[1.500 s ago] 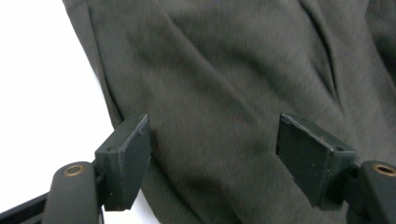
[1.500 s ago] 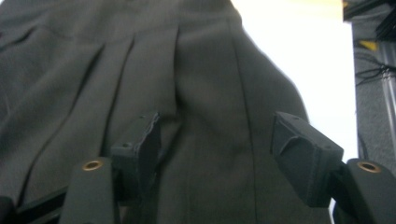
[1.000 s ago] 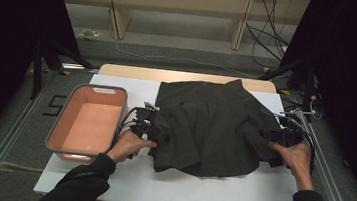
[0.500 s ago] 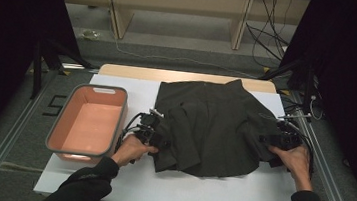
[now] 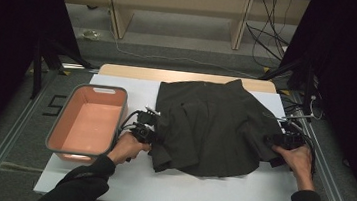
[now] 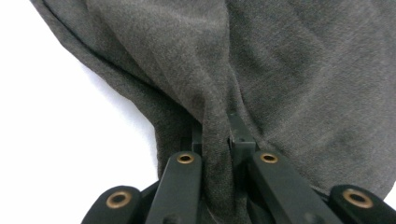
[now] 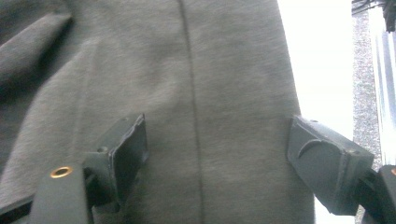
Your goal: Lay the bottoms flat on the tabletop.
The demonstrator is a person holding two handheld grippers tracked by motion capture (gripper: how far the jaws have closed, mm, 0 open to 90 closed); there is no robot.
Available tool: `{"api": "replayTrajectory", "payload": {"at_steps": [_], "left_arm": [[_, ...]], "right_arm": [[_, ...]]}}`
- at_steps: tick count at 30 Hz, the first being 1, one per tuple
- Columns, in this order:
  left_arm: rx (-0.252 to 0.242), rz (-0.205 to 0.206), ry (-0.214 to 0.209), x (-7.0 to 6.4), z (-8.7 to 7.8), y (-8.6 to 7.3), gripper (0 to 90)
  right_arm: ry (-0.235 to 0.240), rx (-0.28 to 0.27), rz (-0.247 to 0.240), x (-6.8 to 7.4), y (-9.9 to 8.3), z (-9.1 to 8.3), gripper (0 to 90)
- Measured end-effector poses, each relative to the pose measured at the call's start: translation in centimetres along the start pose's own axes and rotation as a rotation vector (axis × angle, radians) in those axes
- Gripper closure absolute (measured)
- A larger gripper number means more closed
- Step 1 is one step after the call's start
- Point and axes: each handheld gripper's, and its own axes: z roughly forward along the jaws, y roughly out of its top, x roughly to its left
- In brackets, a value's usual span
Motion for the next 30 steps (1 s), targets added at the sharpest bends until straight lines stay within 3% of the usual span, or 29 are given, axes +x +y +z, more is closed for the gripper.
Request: {"api": "replayTrajectory", "payload": {"at_steps": [9,12,14,17,19,25,30], "left_arm": [[-0.004,-0.005,0.006,0.8,-0.8,-0.5,83.8],[-0.002,-0.004,0.005,0.8,-0.7,-0.5,81.4],[-0.003,-0.003,0.002,0.7,-0.6,-0.5,79.4],[0.006,-0.008,-0.004,0.8,-0.4,-0.6,78.9],[0.012,0.005,0.003,0.7,-0.3,-0.6,82.9],[0.017,0.043,0.009,0.6,-1.1,-1.0,85.0],[0.029,0.060,0.001,0.0,-1.9,-1.8,85.1]], "right_arm": [[-0.008,0.008,0.049,-1.6,-0.1,0.2,21.9],[-0.015,0.022,0.027,-1.3,-0.2,0.5,26.6],[0.009,0.019,0.029,-1.1,-0.2,0.3,37.7],[0.021,0.024,0.030,-0.7,-0.3,-0.1,66.4],[0.082,0.052,0.049,-0.3,-0.6,-0.4,82.9],[0.138,0.121,-0.083,3.5,-2.4,-2.2,86.8],[0.153,0.138,-0.137,4.8,-4.9,-4.7,87.1]]}}
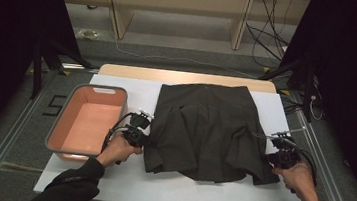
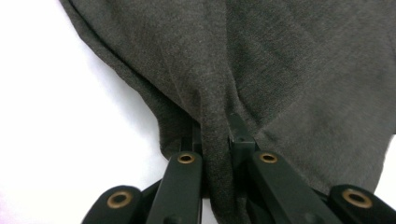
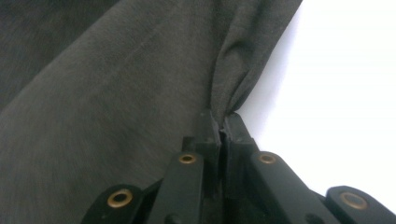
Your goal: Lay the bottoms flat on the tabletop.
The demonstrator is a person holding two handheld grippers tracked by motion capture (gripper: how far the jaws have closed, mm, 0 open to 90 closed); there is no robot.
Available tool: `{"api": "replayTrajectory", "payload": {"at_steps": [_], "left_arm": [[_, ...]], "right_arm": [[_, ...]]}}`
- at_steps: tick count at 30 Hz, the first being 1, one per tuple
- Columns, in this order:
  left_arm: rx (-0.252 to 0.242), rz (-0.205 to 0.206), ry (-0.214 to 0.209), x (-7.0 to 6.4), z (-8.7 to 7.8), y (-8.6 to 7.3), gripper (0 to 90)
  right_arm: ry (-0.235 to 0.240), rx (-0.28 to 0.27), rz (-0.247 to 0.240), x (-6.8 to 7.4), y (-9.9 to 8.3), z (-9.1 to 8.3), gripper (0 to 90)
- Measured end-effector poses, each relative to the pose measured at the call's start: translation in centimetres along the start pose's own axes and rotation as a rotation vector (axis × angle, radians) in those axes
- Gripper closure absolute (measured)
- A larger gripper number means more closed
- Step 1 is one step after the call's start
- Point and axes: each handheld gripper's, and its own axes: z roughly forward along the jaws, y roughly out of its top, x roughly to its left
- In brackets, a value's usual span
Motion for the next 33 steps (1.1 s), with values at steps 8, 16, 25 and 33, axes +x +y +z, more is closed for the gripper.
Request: {"api": "replayTrajectory", "payload": {"at_steps": [8,16,25,33], "left_arm": [[-0.004,-0.026,0.022,-0.6,-0.6,-0.4,65.9],[-0.071,-0.095,0.062,-0.2,-0.8,1.4,34.1],[-0.034,-0.157,0.079,0.6,2.3,3.4,24.0],[0.001,-0.054,0.098,0.1,3.3,3.0,70.9]], "right_arm": [[0.017,-0.018,0.046,-0.3,-2.9,-1.7,77.3],[0.027,-0.155,0.059,-1.2,0.1,-1.6,39.5],[0.029,-0.161,0.090,-1.8,4.3,1.4,29.2],[-0.006,-0.079,0.094,-2.5,5.2,4.3,25.2]]}}
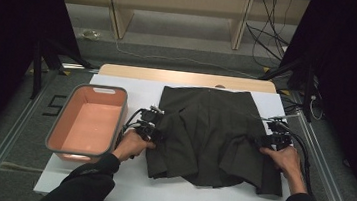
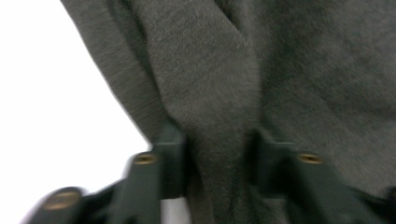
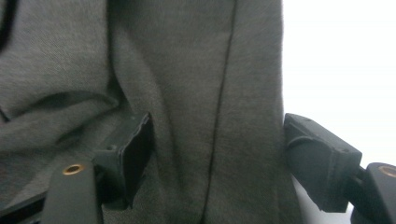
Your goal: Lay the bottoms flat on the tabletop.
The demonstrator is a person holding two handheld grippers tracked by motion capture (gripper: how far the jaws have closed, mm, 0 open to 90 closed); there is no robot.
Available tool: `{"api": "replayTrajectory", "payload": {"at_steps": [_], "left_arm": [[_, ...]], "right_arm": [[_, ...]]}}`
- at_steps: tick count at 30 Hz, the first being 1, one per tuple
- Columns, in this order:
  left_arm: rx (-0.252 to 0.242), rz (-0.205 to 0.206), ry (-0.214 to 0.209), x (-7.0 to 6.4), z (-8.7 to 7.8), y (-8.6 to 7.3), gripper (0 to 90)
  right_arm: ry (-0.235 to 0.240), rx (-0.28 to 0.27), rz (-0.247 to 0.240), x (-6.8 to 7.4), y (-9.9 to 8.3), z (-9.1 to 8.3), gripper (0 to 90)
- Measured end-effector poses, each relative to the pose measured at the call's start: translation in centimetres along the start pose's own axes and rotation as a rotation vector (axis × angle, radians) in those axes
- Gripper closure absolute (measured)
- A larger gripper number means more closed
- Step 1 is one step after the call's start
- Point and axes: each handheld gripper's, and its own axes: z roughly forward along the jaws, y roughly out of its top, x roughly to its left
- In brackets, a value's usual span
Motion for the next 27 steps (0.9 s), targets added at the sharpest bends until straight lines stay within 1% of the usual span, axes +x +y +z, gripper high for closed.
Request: {"api": "replayTrajectory", "payload": {"at_steps": [1,2,3,4,5,6,8,9,11,12,13,14,18,19,24,27], "left_arm": [[0.002,0.009,-0.001,0.0,0.0,-0.1,76.0],[0.001,0.010,-0.005,-0.1,0.0,-0.1,79.3],[0.002,0.014,-0.010,-0.1,0.0,-0.1,81.2],[0.000,0.017,-0.015,-0.1,-0.1,-0.2,82.0],[0.001,0.019,-0.019,-0.2,-0.1,-0.2,82.7],[0.006,0.028,-0.024,-0.2,-0.2,-0.3,83.0],[0.006,0.038,-0.033,-0.3,-0.3,-0.5,83.5],[0.009,0.042,-0.039,-0.4,-0.4,-0.6,83.7],[0.014,0.051,-0.045,-0.5,-0.6,-0.9,83.8],[0.021,0.065,-0.048,-0.5,-0.8,-1.1,83.8],[0.028,0.076,-0.052,-0.6,-0.9,-1.3,83.7],[0.028,0.078,-0.059,-0.7,-1.1,-1.6,83.8],[0.040,0.110,-0.075,-1.0,-2.1,-3.0,83.7],[0.040,0.109,-0.082,-1.1,-2.3,-3.3,83.7],[0.051,0.128,-0.099,-1.4,-3.2,-4.9,83.8],[0.065,0.140,-0.118,-1.5,-3.7,-5.6,83.8]], "right_arm": [[-0.007,0.000,-0.006,0.2,0.0,0.0,25.5],[-0.008,-0.001,-0.007,0.2,0.0,0.0,28.4],[-0.009,-0.002,-0.009,0.3,-0.1,-0.1,35.4],[-0.008,-0.001,-0.011,0.5,-0.2,-0.2,44.7],[0.006,0.003,-0.005,0.6,-0.2,-0.3,54.1],[0.025,0.008,0.011,0.7,-0.3,-0.3,60.1],[0.029,0.016,0.011,0.9,-0.5,-0.5,75.8],[0.042,0.024,0.015,1.0,-0.6,-0.6,80.0],[0.034,0.033,0.000,1.3,-0.9,-1.0,83.5],[0.036,0.037,-0.010,1.5,-1.2,-1.2,84.2],[0.040,0.044,-0.017,1.7,-1.4,-1.5,84.5],[0.042,0.051,-0.026,2.0,-1.8,-1.8,84.7],[0.035,0.064,-0.067,2.9,-3.6,-3.0,84.8],[0.030,0.068,-0.078,3.0,-4.0,-3.4,84.8],[0.038,0.066,-0.097,3.6,-6.1,-5.0,84.8],[0.040,0.074,-0.101,3.8,-7.2,-5.7,84.8]]}}
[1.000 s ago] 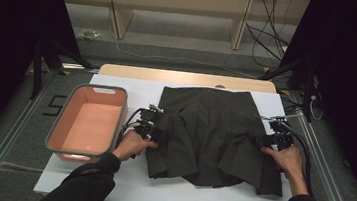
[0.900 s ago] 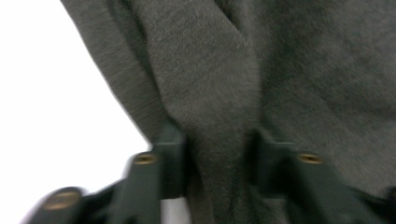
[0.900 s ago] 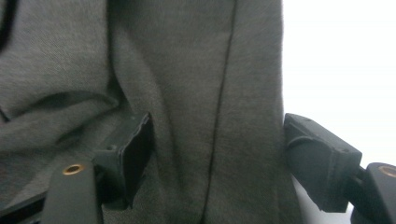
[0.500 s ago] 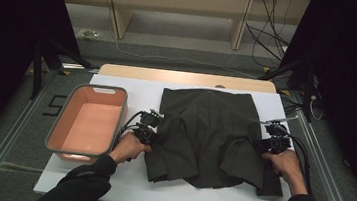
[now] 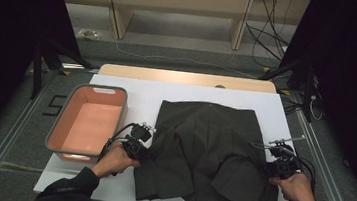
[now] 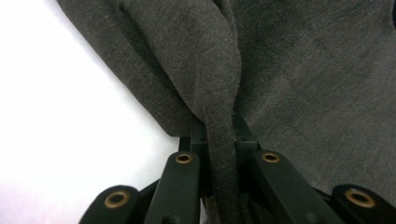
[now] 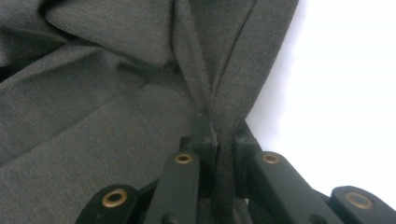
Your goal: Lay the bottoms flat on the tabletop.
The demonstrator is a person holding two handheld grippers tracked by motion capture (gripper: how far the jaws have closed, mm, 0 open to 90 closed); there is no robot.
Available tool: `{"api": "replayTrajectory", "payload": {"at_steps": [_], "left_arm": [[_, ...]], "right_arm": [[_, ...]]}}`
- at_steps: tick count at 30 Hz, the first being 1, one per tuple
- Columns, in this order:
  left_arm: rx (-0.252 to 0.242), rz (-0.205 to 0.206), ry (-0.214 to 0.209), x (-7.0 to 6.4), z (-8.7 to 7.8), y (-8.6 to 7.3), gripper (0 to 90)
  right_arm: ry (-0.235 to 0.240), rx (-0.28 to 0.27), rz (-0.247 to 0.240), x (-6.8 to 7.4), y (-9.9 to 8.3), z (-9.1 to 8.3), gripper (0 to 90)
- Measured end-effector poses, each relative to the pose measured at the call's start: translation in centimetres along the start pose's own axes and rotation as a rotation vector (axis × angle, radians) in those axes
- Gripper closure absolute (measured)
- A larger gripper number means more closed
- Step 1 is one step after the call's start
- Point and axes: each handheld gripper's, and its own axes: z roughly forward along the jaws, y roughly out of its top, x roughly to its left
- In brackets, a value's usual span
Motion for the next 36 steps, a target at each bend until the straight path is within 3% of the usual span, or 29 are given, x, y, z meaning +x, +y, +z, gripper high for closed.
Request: {"api": "replayTrajectory", "payload": {"at_steps": [9,12,14,18,21,24,27,31,36], "left_arm": [[0.031,0.035,-0.051,-1.3,-0.9,-2.0,83.7],[0.031,0.029,-0.064,-1.4,-1.1,-2.2,82.9],[0.026,0.005,-0.065,-1.2,-1.2,-2.0,78.9],[-0.013,-0.011,-0.048,-1.1,-2.1,-1.5,56.4],[-0.062,-0.045,-0.027,-0.6,-2.9,-0.6,43.7],[-0.105,-0.073,-0.010,-0.1,-3.3,0.4,38.4],[-0.128,-0.104,0.013,0.5,-3.0,1.4,36.3],[-0.122,-0.147,0.053,1.4,-1.6,2.7,35.5],[-0.084,-0.193,0.086,2.3,0.7,3.5,35.5]], "right_arm": [[0.006,0.020,0.004,0.1,-3.1,-1.7,84.9],[0.010,0.018,0.006,0.2,-3.8,-2.0,84.6],[0.010,0.011,0.023,0.0,-3.7,-2.0,78.5],[0.013,-0.043,0.048,-0.5,-3.0,-2.3,48.7],[0.003,-0.122,0.050,-0.9,-2.0,-2.9,42.4],[0.002,-0.172,0.059,-1.4,-0.7,-3.2,40.8],[0.007,-0.186,0.068,-1.8,0.8,-2.8,39.1],[-0.010,-0.170,0.069,-2.3,2.5,-1.5,39.5],[0.004,-0.130,0.086,-3.0,3.6,0.5,39.7]]}}
